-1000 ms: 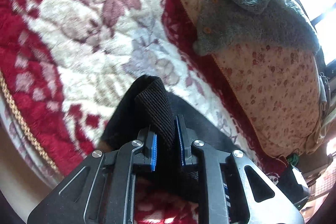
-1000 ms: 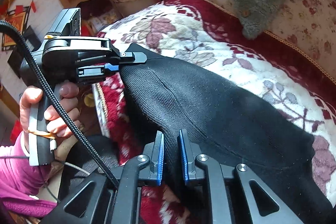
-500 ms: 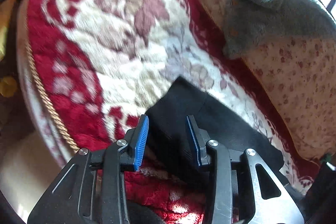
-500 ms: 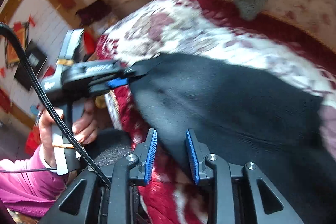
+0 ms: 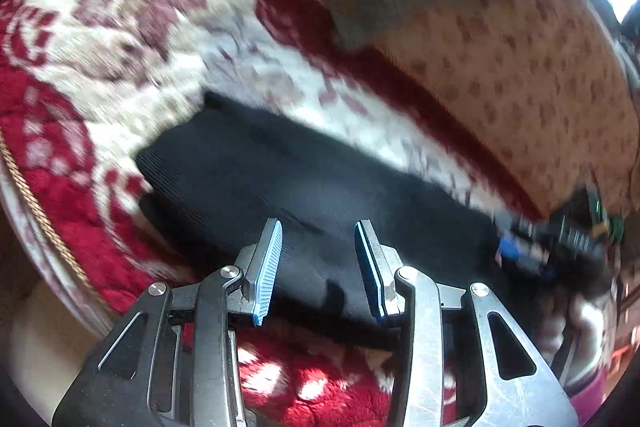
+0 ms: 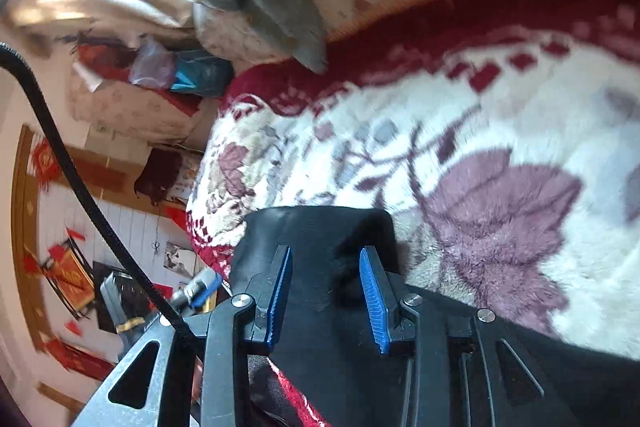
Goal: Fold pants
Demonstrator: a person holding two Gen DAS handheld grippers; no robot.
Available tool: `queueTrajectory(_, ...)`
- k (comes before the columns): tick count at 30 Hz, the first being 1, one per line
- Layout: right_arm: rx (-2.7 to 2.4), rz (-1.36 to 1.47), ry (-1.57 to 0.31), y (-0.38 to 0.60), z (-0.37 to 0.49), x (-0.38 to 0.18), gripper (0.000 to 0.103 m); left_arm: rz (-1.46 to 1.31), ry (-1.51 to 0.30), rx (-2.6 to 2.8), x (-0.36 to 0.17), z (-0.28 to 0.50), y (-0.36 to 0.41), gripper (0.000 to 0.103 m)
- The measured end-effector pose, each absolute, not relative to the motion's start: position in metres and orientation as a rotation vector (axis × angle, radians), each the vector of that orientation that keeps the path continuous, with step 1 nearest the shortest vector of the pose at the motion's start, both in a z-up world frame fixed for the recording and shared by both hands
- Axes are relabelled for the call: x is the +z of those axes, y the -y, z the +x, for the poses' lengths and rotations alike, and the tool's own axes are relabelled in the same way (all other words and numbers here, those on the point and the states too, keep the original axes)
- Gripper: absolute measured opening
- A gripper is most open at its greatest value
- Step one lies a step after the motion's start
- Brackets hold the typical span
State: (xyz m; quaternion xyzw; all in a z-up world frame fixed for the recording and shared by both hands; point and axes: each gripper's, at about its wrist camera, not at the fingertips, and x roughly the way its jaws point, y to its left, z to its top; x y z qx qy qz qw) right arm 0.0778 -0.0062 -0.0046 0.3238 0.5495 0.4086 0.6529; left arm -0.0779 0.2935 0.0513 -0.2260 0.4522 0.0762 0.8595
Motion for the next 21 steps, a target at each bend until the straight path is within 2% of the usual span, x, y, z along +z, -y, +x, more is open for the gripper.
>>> queueTrajectory(4,0.973,0.843,-1.225,-0.001,0.09,-0.014,0.033,-0.403,-0.984,0.197,0.037,-0.075,-0.277,0.037)
queueTrajectory(7,0.929,0.79,-1.206,-0.004,0.095,-0.017,0.017,-0.366,-0.976,0.199,0.036,-0.076,-0.272,0.037)
queueTrajectory(11,0.868,0.814,-1.164,0.005,0.095,-0.028,0.014,-0.394,-0.976,0.197,0.03,-0.075,-0.275,0.037)
queueTrajectory(12,0.841,0.76,-1.163,0.001,0.093,-0.03,0.01,-0.387,-0.975,0.203,0.03,-0.075,-0.274,0.037)
queueTrajectory(16,0.82,0.681,-1.14,-0.003,0.089,-0.02,0.01,-0.367,-0.971,0.211,0.031,-0.075,-0.273,0.037)
queueTrajectory(21,0.796,0.612,-1.089,0.012,0.07,0.002,0.016,-0.339,-0.957,0.239,0.038,-0.08,-0.267,0.037)
